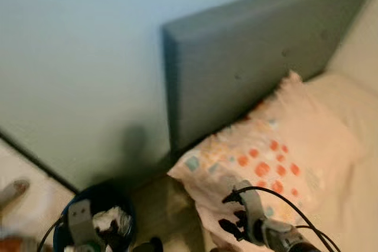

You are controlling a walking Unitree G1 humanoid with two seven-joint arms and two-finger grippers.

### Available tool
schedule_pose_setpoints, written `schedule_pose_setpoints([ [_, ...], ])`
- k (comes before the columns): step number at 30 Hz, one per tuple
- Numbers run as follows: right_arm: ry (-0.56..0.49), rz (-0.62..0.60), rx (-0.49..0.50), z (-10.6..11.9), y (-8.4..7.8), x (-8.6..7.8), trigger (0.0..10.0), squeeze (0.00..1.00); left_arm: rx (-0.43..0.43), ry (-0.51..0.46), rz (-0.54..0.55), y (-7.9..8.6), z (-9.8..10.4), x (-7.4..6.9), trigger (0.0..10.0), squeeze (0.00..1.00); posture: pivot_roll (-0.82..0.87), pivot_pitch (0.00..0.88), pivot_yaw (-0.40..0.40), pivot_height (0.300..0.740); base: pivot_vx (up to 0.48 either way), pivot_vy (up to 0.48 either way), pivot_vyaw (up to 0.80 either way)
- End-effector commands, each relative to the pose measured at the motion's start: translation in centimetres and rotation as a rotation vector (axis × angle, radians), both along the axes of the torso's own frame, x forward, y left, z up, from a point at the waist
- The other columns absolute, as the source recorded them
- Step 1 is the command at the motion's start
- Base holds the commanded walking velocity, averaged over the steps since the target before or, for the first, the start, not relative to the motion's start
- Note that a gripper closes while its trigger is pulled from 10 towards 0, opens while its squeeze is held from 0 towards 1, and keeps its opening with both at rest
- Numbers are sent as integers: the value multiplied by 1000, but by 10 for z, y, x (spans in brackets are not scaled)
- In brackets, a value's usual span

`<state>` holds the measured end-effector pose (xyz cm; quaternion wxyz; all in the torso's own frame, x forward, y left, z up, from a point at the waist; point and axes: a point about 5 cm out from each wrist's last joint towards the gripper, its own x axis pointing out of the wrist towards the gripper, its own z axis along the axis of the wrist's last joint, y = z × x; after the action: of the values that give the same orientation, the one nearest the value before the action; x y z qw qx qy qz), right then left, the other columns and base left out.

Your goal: Clean up the room

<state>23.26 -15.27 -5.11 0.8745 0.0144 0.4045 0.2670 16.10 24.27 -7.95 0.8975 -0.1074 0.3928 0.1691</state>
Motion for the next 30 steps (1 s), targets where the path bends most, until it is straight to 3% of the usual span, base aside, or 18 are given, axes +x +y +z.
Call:
schedule_pose_setpoints([
  [1, 46, -26, -16, -8, -7, -13, 10000, 0, -20, 25, -21, -7, -4, -4, 10000, 0, -80, 10, 18, 740, 0, 0, 769],
  [6, 24, -83, -36, -7, -12, -9, 10000, 0, -37, 6, -39, -10, -2, 1, 10000, 0, -85, 11, 25, 740, 0, 0, 714],
  [9, 3, -131, -60, -4, -17, -4, 10000, 0, -58, -4, -80, -15, -2, 5, 10000, 0, -85, 11, 25, 740, 0, -480, 0],
  [16, -47, -260, -69, 5, -27, 10, 10000, 0, -74, -47, -65, -17, 3, 15, 10000, 0, -89, 18, 29, 740, 0, -326, 0],
  [26, -73, -324, -53, 11, -33, 18, 10000, 0, -78, -55, -56, -16, 4, 16, 10000, 0, -89, 18, 29, 740, 0, 0, 0],
  [30, -99, -353, -50, 17, -38, 26, 10000, 0, -74, -42, -52, -14, 2, 12, 10000, 0, -98, 20, 25, 740, 0, 0, -709],
])
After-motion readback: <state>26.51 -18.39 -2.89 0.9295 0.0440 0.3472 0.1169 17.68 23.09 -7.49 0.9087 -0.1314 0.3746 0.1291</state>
